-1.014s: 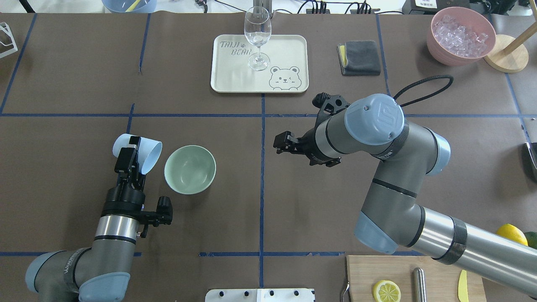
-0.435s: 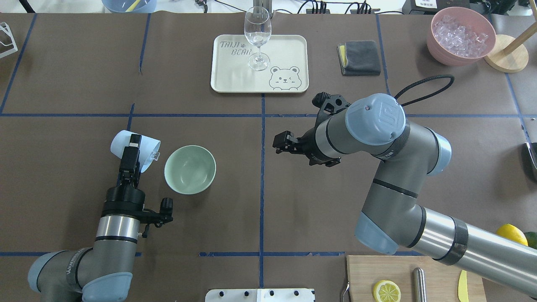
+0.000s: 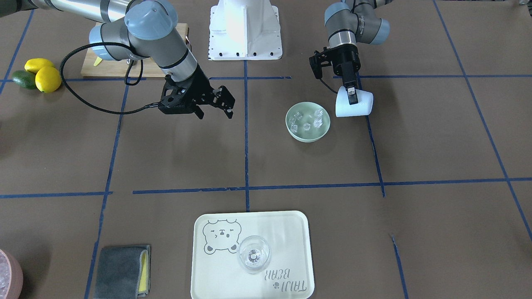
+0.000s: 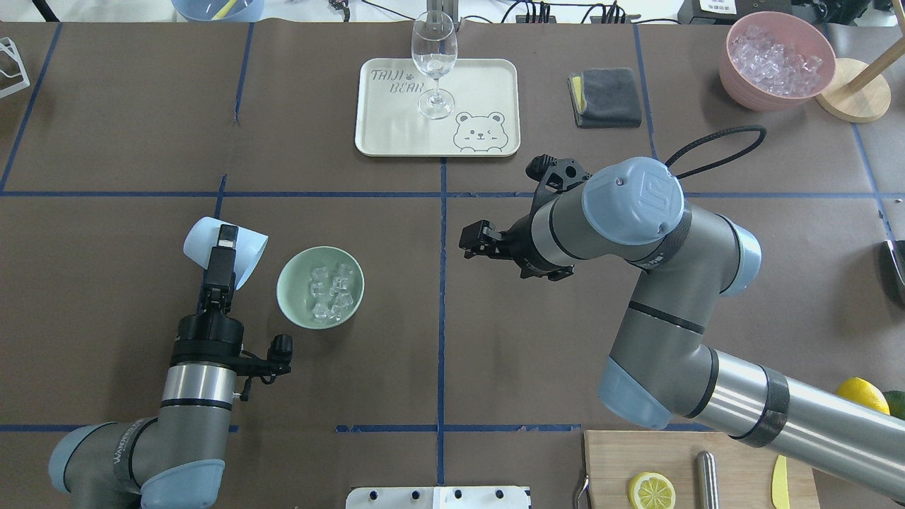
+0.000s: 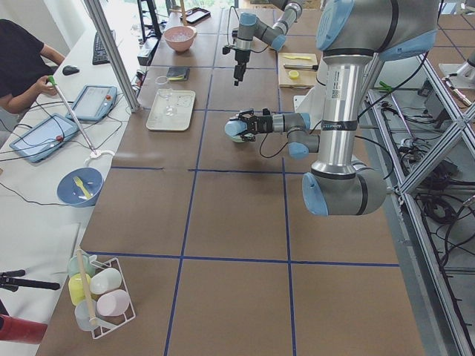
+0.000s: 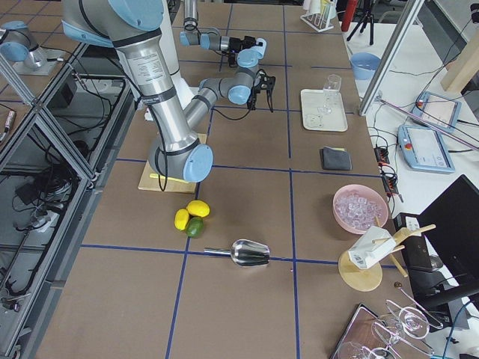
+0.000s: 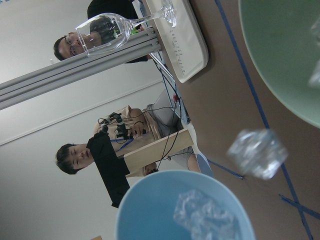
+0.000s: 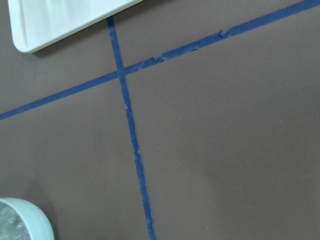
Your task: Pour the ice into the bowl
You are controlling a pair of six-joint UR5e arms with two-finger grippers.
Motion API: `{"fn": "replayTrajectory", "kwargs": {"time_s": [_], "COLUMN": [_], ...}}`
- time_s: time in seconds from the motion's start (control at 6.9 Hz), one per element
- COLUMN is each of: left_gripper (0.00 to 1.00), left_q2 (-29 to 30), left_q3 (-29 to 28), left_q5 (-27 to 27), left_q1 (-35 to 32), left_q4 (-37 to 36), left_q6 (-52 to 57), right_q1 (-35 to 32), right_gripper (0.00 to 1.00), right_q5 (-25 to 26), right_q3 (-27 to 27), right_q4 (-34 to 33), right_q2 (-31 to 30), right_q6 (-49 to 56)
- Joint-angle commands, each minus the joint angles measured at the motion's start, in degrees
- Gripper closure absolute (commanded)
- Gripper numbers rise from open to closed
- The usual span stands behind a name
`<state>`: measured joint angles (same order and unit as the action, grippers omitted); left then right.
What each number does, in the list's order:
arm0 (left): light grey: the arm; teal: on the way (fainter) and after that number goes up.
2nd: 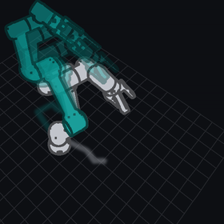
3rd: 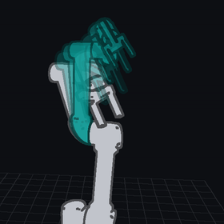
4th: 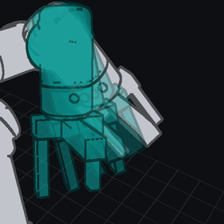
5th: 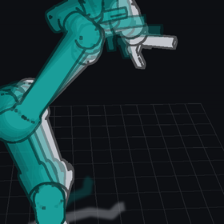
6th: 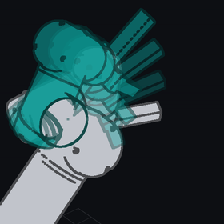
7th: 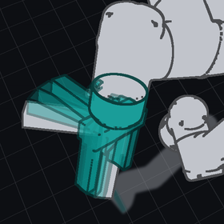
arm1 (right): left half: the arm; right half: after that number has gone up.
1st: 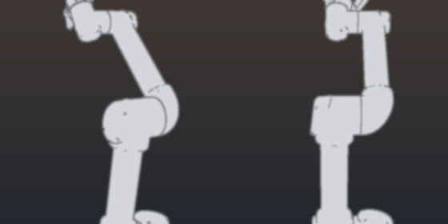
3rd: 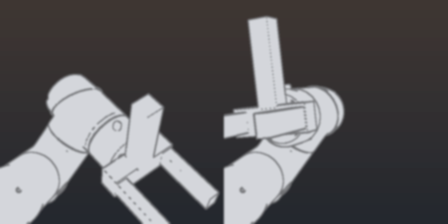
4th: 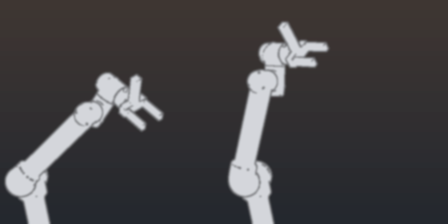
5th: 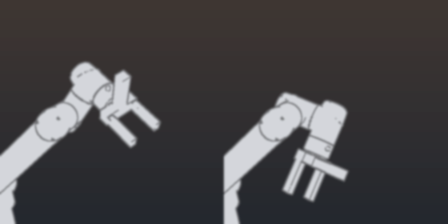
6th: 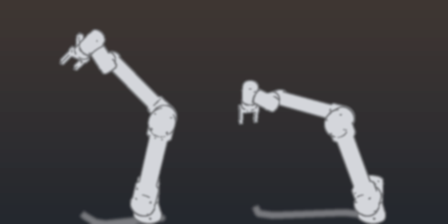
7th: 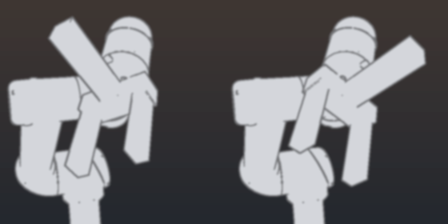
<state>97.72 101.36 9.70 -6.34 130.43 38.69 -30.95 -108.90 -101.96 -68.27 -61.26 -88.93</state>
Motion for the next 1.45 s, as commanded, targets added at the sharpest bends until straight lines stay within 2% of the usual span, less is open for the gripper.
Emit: {"fn": "replayTrajectory", "kwargs": {"time_s": [0.0, 0.43, 0.72, 1.01, 1.3], "left_gripper": [1.0, 1.0, 1.0, 1.0, 1.0], "left_q2": [0.7, 0.8, 0.6, 0.2, -0.2], "left_q3": [-0.1, 1.2, 0.1, 1.3, 2.4], "left_q5": [0.0, 0.1, 0.7, 6.8, 12.5], "left_q1": [-0.1, -0.1, -0.1, -0.2, -0.9], "left_q4": [0.0, 1.4, 10.4, 15.5, 15.9], "left_q6": [0.8, 0.4, 0.3, 0.1, 0.0], "right_q1": [-0.1, 0.2, 0.3, 0.3, 0.3], "right_gripper": [0.0, 0.0, 0.0, 0.0, 0.0], "right_q5": [0.0, 0.2, 0.3, 0.3, 0.2], "right_q3": [-0.1, 0.1, 0.1, 0.2, 0.3], "right_q4": [0.1, 0.0, 0.0, 0.0, 0.0], "right_q2": [0.1, 0.4, 0.5, 0.5, 0.5], "right_q6": [0.1, -0.1, -0.3, -0.3, -0.3]}}
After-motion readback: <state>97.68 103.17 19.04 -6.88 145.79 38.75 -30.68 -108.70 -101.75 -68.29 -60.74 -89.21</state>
